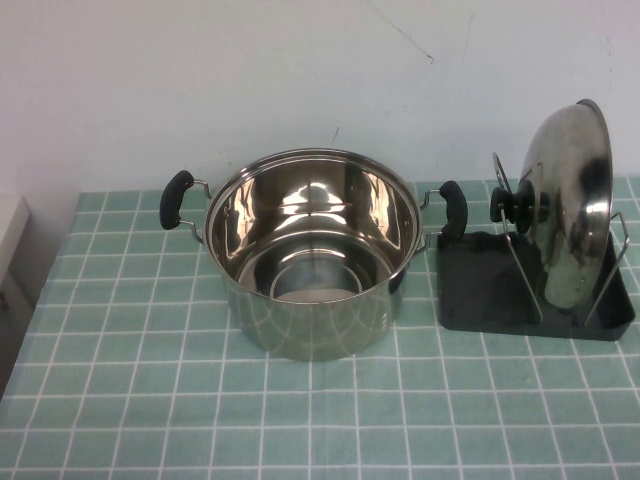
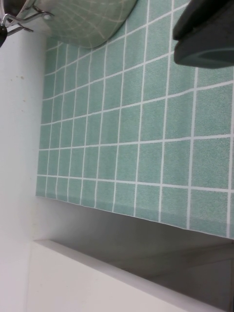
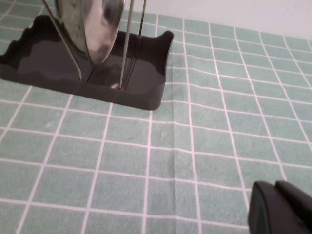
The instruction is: Put pot lid on rack
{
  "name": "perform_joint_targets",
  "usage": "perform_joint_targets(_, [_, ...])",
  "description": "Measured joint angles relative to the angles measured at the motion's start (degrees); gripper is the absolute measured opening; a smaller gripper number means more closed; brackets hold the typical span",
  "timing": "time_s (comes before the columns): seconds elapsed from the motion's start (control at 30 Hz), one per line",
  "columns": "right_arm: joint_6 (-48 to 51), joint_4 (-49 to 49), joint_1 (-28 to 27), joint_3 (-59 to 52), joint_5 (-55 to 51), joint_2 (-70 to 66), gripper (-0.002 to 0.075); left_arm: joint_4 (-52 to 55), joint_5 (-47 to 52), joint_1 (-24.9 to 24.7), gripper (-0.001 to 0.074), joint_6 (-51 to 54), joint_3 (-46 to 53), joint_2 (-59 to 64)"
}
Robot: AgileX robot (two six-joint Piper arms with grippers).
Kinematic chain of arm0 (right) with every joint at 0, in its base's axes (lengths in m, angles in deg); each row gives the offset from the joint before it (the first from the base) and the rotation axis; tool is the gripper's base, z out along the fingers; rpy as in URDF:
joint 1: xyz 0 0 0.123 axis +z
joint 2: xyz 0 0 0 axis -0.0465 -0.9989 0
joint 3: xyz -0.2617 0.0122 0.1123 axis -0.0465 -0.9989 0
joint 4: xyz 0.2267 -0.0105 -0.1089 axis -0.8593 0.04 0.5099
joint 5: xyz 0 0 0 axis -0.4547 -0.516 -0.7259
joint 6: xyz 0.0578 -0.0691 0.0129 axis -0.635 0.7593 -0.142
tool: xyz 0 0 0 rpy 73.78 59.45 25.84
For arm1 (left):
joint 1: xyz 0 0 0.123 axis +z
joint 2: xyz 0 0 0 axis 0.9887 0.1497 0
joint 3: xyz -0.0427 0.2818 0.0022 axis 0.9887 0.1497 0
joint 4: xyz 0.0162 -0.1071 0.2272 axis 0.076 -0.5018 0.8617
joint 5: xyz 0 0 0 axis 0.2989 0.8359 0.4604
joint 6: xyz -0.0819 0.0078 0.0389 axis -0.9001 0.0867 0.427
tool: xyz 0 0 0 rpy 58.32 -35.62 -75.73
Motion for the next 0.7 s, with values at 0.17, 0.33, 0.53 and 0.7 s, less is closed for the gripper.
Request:
perform_joint_targets(0.17, [-0.10, 0.04, 0.00, 0.00, 0.00, 0.00, -0.0003, 0.00, 0.00, 0.00, -0.0002, 0.13, 0.00, 0.00])
perform_joint_targets(0.33, [-0.10, 0.04, 0.00, 0.00, 0.09, 0.00, -0.0003, 0.00, 0.00, 0.00, -0.0002, 0.13, 0.00, 0.00])
perform_joint_targets(0.53, [-0.99, 0.04, 0.00, -0.09, 0.09, 0.00, -0.0003, 0.00, 0.00, 0.00, -0.0002, 0.26, 0.00, 0.00])
perform_joint_targets(0.7, [-2.41, 0.13, 0.00, -0.09, 0.09, 0.00, -0.0003, 0.00, 0.00, 0.00, -0.0002, 0.35, 0.00, 0.00])
